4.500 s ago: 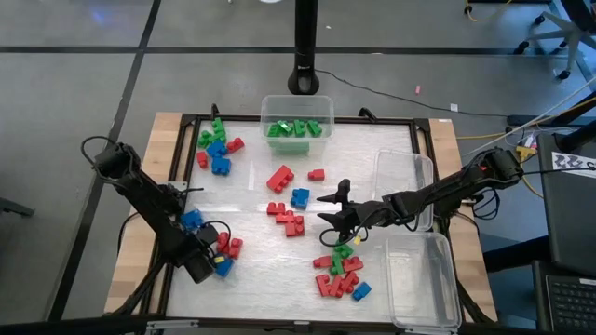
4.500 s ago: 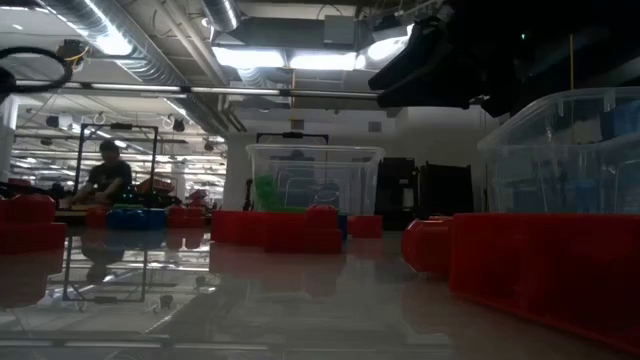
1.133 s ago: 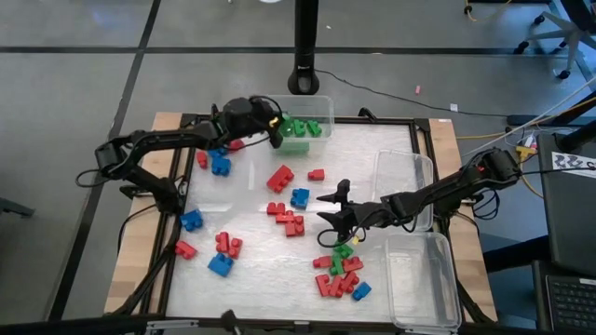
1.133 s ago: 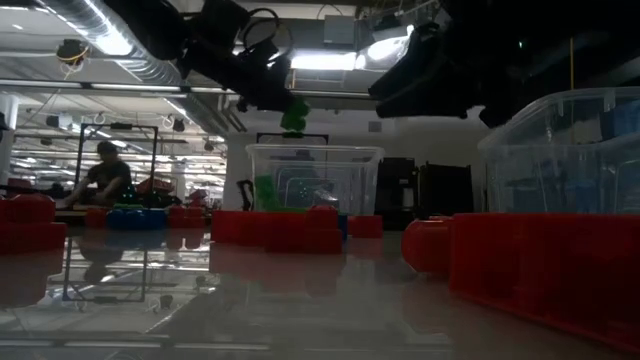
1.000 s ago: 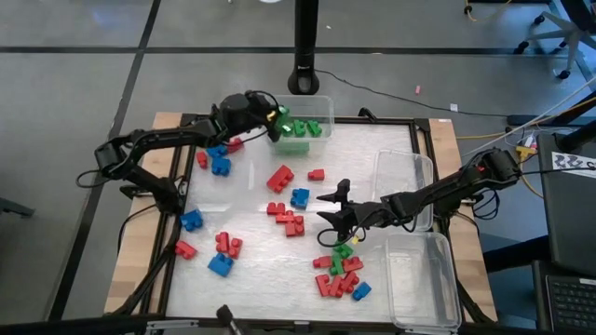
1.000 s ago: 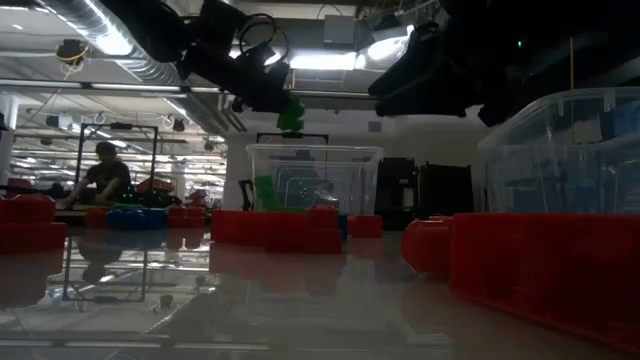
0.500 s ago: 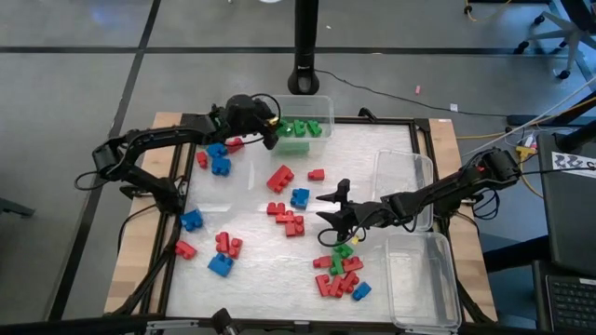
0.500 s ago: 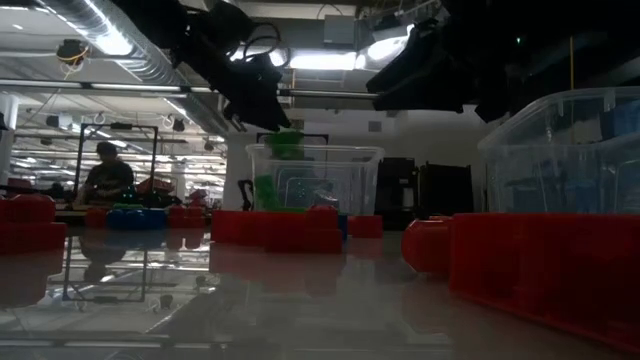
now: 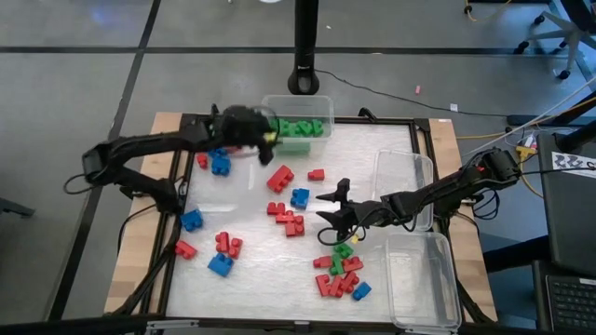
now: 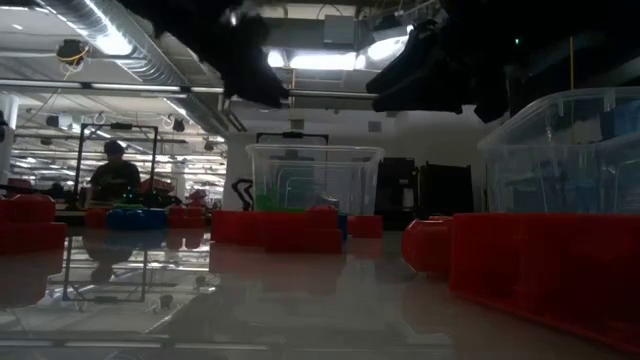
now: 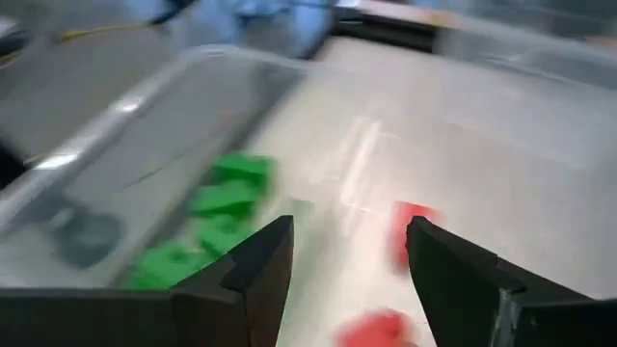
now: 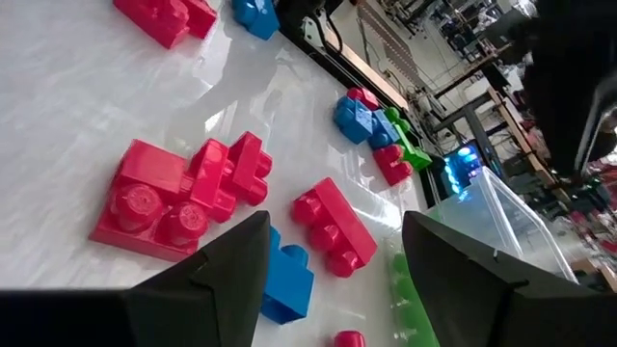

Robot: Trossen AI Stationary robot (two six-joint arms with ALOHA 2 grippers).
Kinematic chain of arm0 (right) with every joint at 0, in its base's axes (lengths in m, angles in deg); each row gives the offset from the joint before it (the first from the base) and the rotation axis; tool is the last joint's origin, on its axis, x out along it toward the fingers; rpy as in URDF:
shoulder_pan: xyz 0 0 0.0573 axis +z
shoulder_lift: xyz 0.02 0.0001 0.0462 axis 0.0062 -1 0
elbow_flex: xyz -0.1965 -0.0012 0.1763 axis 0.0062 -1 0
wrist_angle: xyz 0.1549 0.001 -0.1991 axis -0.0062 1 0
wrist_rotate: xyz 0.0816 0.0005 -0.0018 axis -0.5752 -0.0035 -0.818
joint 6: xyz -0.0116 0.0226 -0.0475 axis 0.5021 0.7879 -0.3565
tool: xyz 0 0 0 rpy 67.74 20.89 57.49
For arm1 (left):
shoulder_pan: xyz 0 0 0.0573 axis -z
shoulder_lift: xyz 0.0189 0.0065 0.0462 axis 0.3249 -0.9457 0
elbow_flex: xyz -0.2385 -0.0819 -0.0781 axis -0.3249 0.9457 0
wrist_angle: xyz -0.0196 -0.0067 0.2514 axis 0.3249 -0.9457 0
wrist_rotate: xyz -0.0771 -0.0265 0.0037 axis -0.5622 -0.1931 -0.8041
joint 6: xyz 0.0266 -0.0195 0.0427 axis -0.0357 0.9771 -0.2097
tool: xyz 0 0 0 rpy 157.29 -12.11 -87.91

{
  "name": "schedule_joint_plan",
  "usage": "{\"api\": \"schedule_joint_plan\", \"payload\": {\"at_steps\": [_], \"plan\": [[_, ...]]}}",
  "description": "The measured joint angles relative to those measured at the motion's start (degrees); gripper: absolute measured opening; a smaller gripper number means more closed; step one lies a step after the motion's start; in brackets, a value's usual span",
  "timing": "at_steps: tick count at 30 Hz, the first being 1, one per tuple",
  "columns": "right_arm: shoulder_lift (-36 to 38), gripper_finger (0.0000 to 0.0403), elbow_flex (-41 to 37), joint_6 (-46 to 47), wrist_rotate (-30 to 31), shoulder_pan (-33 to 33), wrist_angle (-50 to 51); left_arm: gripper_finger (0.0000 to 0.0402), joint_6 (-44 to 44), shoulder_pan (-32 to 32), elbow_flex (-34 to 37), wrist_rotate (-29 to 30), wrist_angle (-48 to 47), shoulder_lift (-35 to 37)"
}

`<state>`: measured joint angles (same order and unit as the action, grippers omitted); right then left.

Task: Sort blocks
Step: Put the green game piece into the top transparent bin

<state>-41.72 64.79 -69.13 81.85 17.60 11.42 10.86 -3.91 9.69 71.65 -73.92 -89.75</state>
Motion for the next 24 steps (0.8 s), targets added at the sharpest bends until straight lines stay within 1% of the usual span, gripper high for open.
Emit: {"api": "schedule_joint_plan", "payload": {"at_steps": [3, 5, 7, 10, 12, 14, 16, 18, 21, 24], "plan": [[0.1, 0.0234, 0.0, 1.3, -3.2, 0.0, 0.3, 0.0188, 2.3, 6.6, 4.5, 1.1, 0.2, 6.0], [0.5, 0.0234, 0.2, 2.8, -6.5, 0.0, 0.8, 0.0188, 3.9, 11.4, 8.3, 4.5, 0.7, 10.5], [0.5, 0.0234, 2.3, 3.9, -9.5, 0.0, 3.8, 0.0188, 6.7, 16.3, 13.0, 8.4, 1.7, 14.6], [0.4, 0.0234, 7.5, 6.4, -12.5, 0.1, 15.3, 0.0188, 11.2, 23.3, 21.3, 12.5, 7.7, 19.5], [0.1, 0.0234, 11.7, 9.3, -13.4, 0.1, 24.5, 0.0188, 13.2, 27.8, 27.2, 14.7, 15.0, 21.8], [0.1, 0.0234, 15.4, 13.6, -15.3, 0.0, 34.2, 0.0188, 14.4, 31.8, 32.6, 16.3, 22.2, 22.4], [0.1, 0.0234, 18.6, 20.2, -19.6, 0.0, 42.5, 0.0188, 15.2, 34.8, 36.8, 18.0, 28.2, 22.3], [0.1, 0.0234, 20.7, 27.5, -23.9, 0.1, 48.3, 0.0188, 15.8, 37.1, 39.7, 20.5, 33.0, 21.9], [-0.5, 0.0234, 21.0, 38.5, -29.4, 1.5, 51.1, 0.0188, 16.0, 39.3, 42.1, 24.7, 34.8, 21.8], [-2.8, 0.0234, 21.0, 47.0, -32.1, 3.2, 52.7, 0.0188, 15.8, 39.4, 42.4, 25.7, 34.8, 21.9]]}}
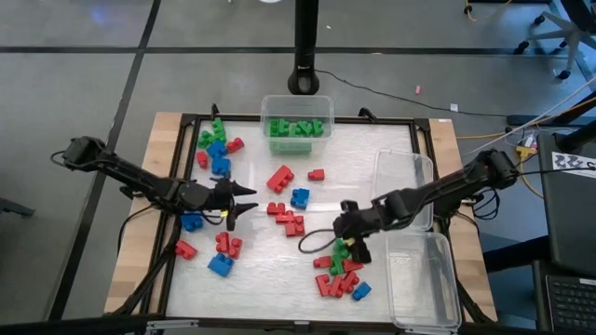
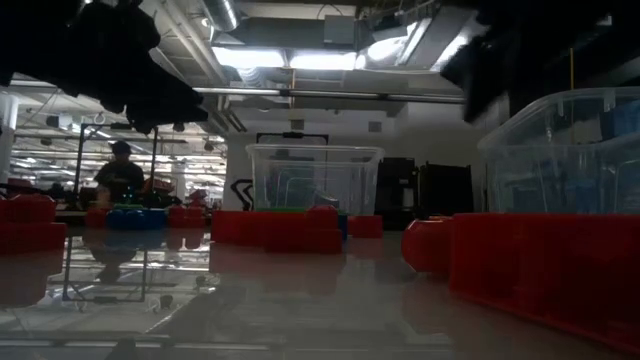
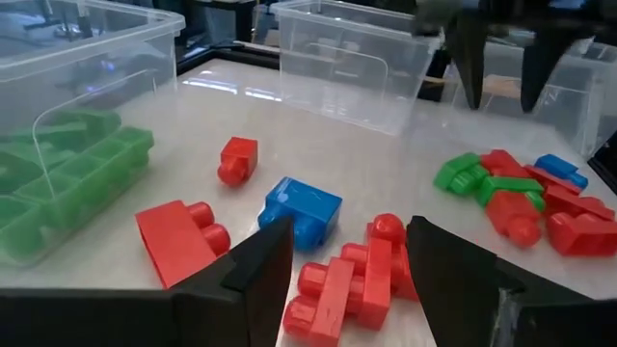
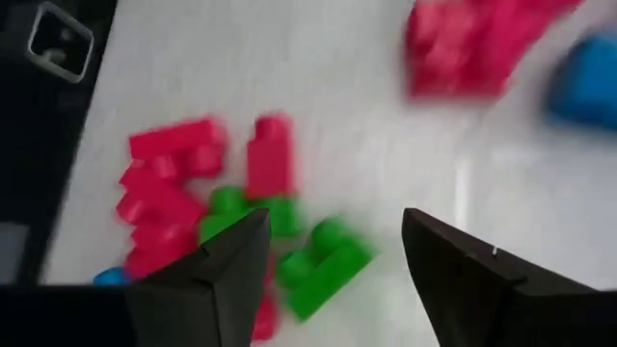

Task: Sort blocks
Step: Put the green game piece into the top transparent bin

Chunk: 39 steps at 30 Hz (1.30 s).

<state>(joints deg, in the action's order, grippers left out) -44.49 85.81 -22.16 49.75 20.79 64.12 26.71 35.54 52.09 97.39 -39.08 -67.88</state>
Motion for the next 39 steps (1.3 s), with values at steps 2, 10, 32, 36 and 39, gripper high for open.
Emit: {"api": "schedule_joint_plan", "payload": {"at_steps": [2, 10, 32, 36, 39], "plan": [[-1.8, 0.0234, 0.0, 4.8, -0.6, 0.7, 0.7, 0.0188, -0.1, 0.0, 0.0, 0.0, 0.0, 0.0], [-9.5, 0.0234, 0.0, 13.5, -0.2, 0.5, 4.9, 0.0188, 0.1, 0.0, 0.0, -0.1, -0.8, 0.0], [-15.0, 0.0183, 0.0, -3.8, 15.6, -0.3, 4.5, 0.0188, 0.1, -0.1, 0.0, -0.1, -0.7, 0.0], [-15.2, 0.0137, 0.0, -5.7, 16.7, -1.7, 5.1, 0.0188, -0.1, -0.1, 0.0, -0.1, -0.7, 0.0], [-15.2, 0.0098, -0.1, -7.2, 18.1, -2.9, 5.8, 0.0188, -0.1, -0.1, 0.0, -0.1, -0.8, 0.0]]}}
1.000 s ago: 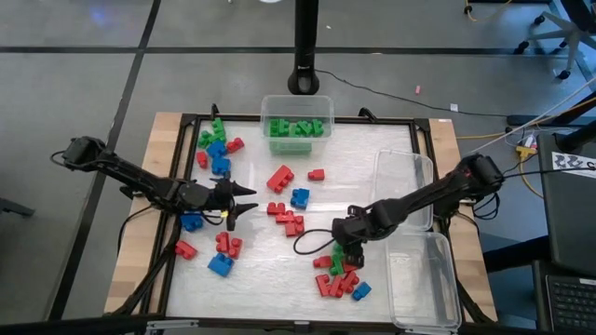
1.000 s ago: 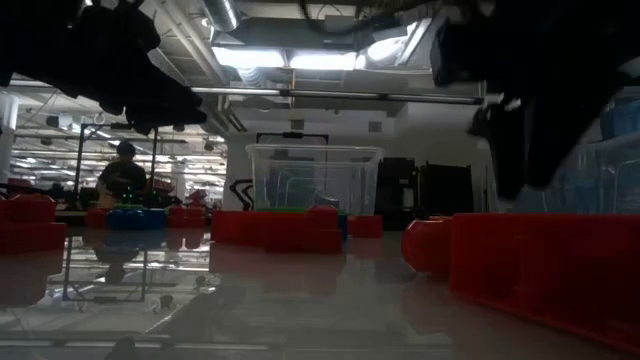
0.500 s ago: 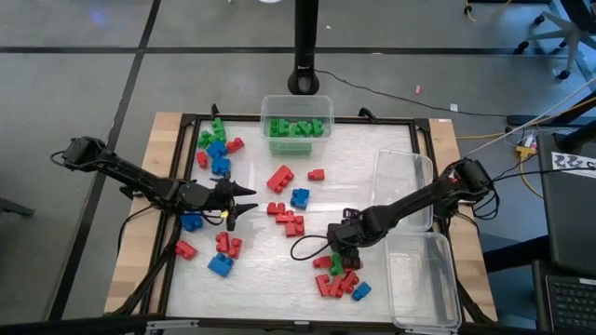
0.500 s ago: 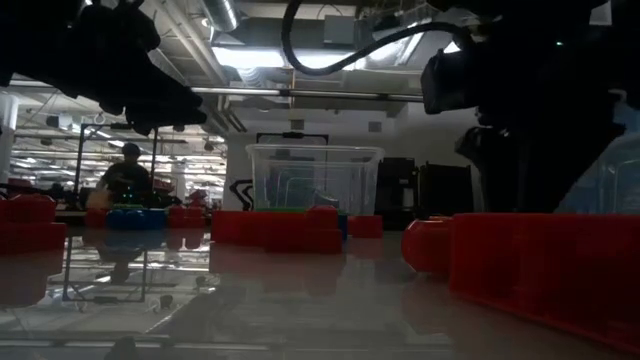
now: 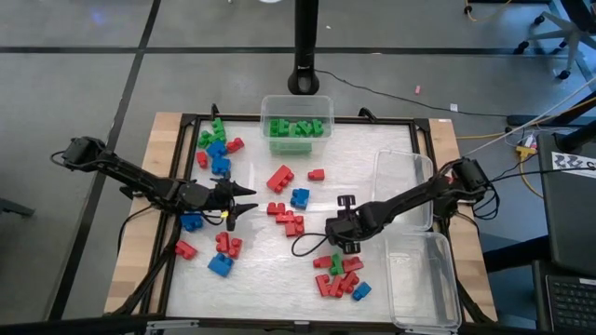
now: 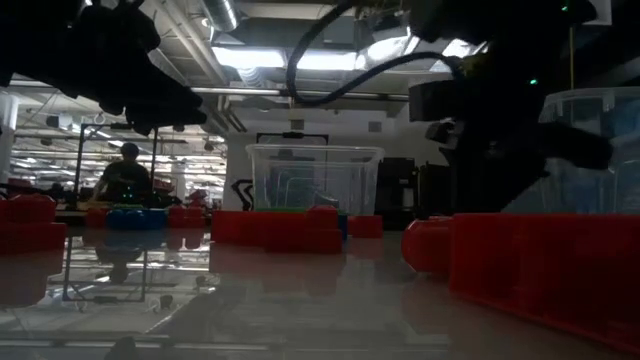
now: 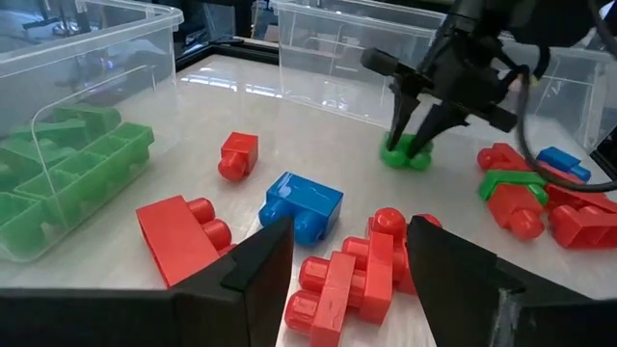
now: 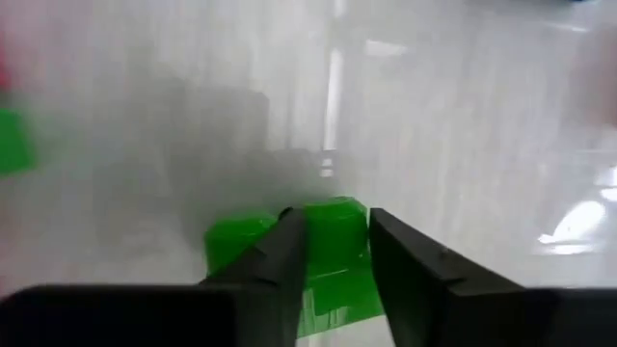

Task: Sort blocks
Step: Put the green game piece into the top transparent bin

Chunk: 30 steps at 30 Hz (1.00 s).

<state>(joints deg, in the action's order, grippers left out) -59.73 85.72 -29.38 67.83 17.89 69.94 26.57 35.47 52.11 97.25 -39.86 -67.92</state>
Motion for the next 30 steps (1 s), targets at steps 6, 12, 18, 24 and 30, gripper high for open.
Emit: {"api": "schedule_joint_plan", "payload": {"at_steps": [6, 12, 18, 24, 30], "plan": [[0.1, 0.0018, 0.0, -5.7, 1.9, -1.8, -0.5, 0.0188, 0.0, 0.0, 0.0, 0.0, -0.8, 0.0], [0.1, 0.001, 0.0, -7.6, 2.1, -1.9, -0.5, 0.0188, 0.0, -0.1, 0.0, 0.0, -1.2, 0.0], [0.1, 0.0009, 1.2, -8.5, 2.9, -1.9, 0.3, 0.0188, -0.5, -0.1, 0.0, 0.0, -1.1, 0.0], [0.1, 0.0059, 6.5, -8.5, -3.1, -3.4, 5.7, 0.0188, 0.2, -0.1, 0.0, 0.0, -1.1, 0.0], [0.2, 0.0194, 10.8, -9.7, -5.3, -5.4, 9.9, 0.0188, 0.3, 0.0, 0.0, 0.0, -1.1, 0.0]]}}
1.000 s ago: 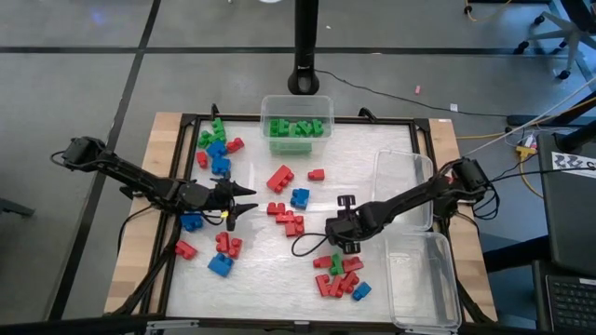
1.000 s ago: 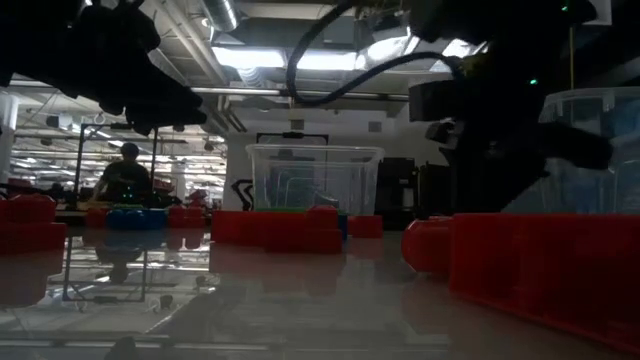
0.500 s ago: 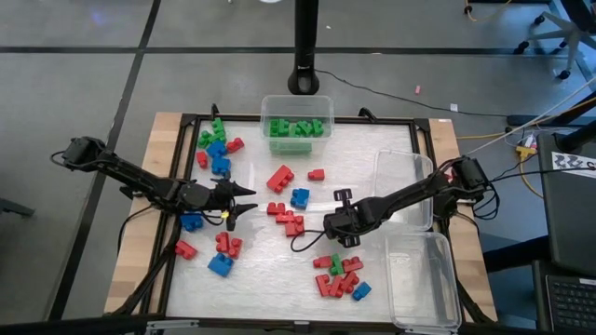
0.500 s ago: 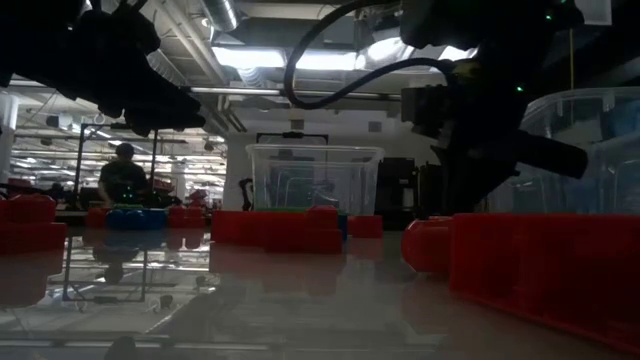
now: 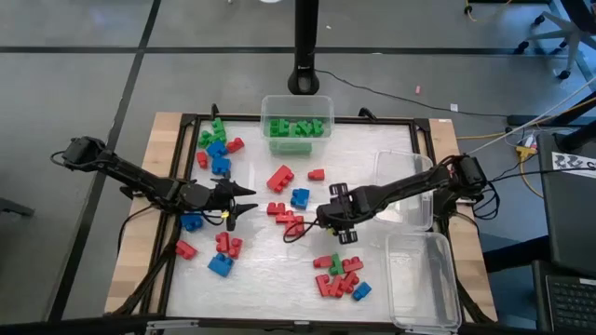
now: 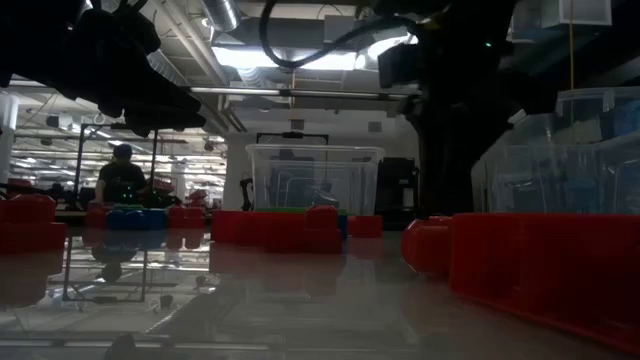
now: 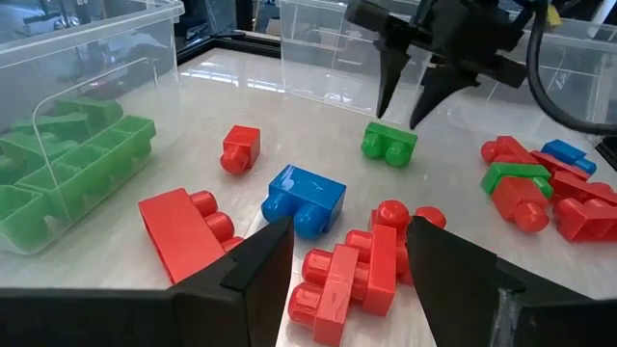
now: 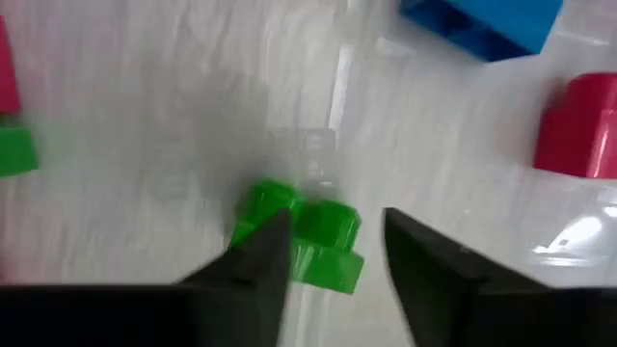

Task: Sort blocks
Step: Put the green game piece into the top transparent bin

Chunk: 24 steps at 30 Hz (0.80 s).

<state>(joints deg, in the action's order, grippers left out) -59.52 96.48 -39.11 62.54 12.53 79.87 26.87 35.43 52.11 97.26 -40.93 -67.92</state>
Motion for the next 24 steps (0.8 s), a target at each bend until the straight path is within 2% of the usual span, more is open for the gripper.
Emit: {"api": "schedule_joint_plan", "payload": {"at_steps": [6, 8, 16, 24], "plan": [[-2.9, 0.0361, 0.0, 8.5, -6.1, -1.0, 1.0, 0.0188, 0.1, 0.0, 0.0, 0.0, 0.0, 0.0], [-3.7, 0.0389, 0.0, 9.7, -6.2, -0.9, 0.9, 0.0188, 0.1, 0.0, 0.0, 0.0, 0.0, 0.0], [-5.1, 0.0352, 0.0, 13.9, -1.6, -1.8, 2.1, 0.0188, 0.0, 0.0, 0.0, 0.0, -0.1, 0.0], [-9.9, 0.0349, 0.2, 14.8, -4.3, -1.8, 2.5, 0.0188, 0.0, 0.0, 0.0, 0.0, -0.1, 0.0]]}}
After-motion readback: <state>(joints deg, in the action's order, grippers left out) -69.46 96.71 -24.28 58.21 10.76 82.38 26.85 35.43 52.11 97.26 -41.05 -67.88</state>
